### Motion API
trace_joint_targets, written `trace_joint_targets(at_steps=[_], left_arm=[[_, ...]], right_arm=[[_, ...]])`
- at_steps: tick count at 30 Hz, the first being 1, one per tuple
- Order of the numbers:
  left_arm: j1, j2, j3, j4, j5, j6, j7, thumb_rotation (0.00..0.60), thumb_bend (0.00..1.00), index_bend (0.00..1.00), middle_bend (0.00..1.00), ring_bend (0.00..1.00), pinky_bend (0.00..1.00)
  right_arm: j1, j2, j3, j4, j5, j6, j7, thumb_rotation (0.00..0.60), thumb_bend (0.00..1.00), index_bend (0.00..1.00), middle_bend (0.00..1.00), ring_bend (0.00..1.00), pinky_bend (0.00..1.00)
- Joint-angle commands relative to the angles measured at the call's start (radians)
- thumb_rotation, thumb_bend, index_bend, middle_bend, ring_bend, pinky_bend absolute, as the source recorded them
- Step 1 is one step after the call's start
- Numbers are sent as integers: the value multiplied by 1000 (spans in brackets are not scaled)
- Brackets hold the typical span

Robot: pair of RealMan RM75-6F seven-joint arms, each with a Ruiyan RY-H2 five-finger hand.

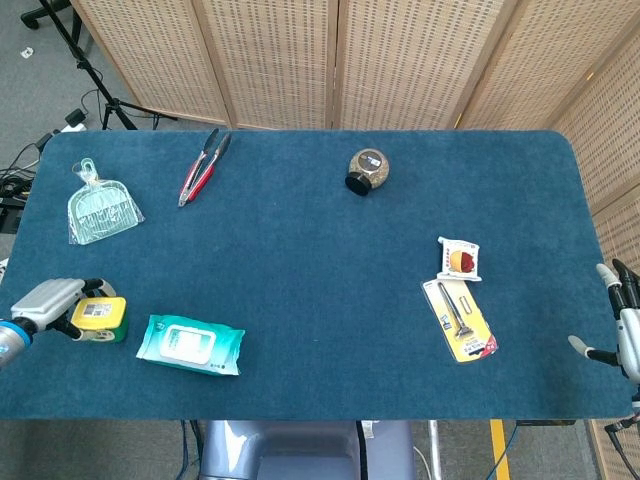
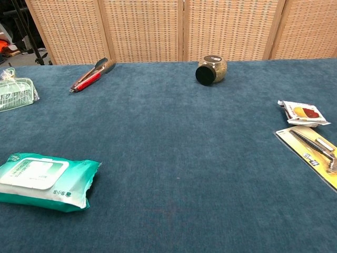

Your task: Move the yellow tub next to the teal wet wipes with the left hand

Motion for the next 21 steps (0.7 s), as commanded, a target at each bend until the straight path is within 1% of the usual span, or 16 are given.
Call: trace_joint_targets(at_steps=[1, 2, 3, 4, 5, 6, 7, 8, 10, 13, 15, 19, 21], left_arm=[[-98, -43, 33, 40, -5, -164, -42, 600, 596, 540, 294, 338, 365], [-99, -55, 34, 50, -11, -174, -32, 600, 558, 481, 195, 228, 299], [-97, -76, 33, 69, -22, -180, -11, 600, 530, 405, 127, 148, 230], [-91, -94, 29, 87, -34, -178, 13, 600, 486, 246, 45, 52, 123], [-79, -113, 20, 107, -57, -164, 36, 600, 447, 103, 2, 3, 43], [-66, -124, 9, 119, -80, -146, 55, 600, 422, 39, 0, 0, 11], [-52, -128, -5, 123, -104, -118, 69, 600, 388, 0, 0, 0, 0], [-29, -128, -26, 122, -131, -66, 82, 600, 368, 0, 0, 0, 0], [0, -123, -49, 117, -153, 7, 89, 600, 354, 0, 0, 0, 0], [36, -108, -71, 110, -162, 99, 104, 600, 353, 0, 0, 0, 0], [64, -79, -63, 85, -133, 164, 102, 600, 353, 0, 0, 0, 0], [102, -68, -40, 74, -92, 229, 102, 600, 352, 0, 0, 0, 0], [124, -69, -21, 72, -68, 257, 104, 600, 341, 0, 0, 0, 0]], right_arm=[[1, 0, 0, 0, 1, -2, -1, 600, 0, 0, 0, 0, 0], [1, -1, 0, 0, 2, -2, -1, 600, 0, 0, 0, 0, 0], [1, -1, 0, 1, 2, -3, -1, 600, 0, 0, 0, 0, 0], [2, -1, 0, 2, 3, -4, -1, 600, 0, 0, 0, 0, 0], [2, -1, 0, 2, 3, -6, -1, 600, 0, 0, 0, 0, 0], [2, 0, 0, 2, 3, -5, 0, 600, 0, 0, 0, 0, 0], [1, 1, 0, 2, 3, -4, 1, 600, 0, 0, 0, 0, 0], [0, 1, 0, 1, 2, -2, 3, 600, 0, 0, 0, 0, 0], [-1, 3, 1, 0, 2, 1, 6, 600, 0, 0, 0, 0, 0], [-2, 5, 2, 0, 3, 1, 10, 600, 0, 0, 0, 0, 0], [0, 5, 0, 1, 2, -2, 11, 600, 0, 0, 0, 0, 0], [-2, 6, 0, -1, -1, 0, 13, 600, 0, 0, 0, 0, 0], [-3, 8, 0, -3, -2, 3, 14, 600, 0, 0, 0, 0, 0]])
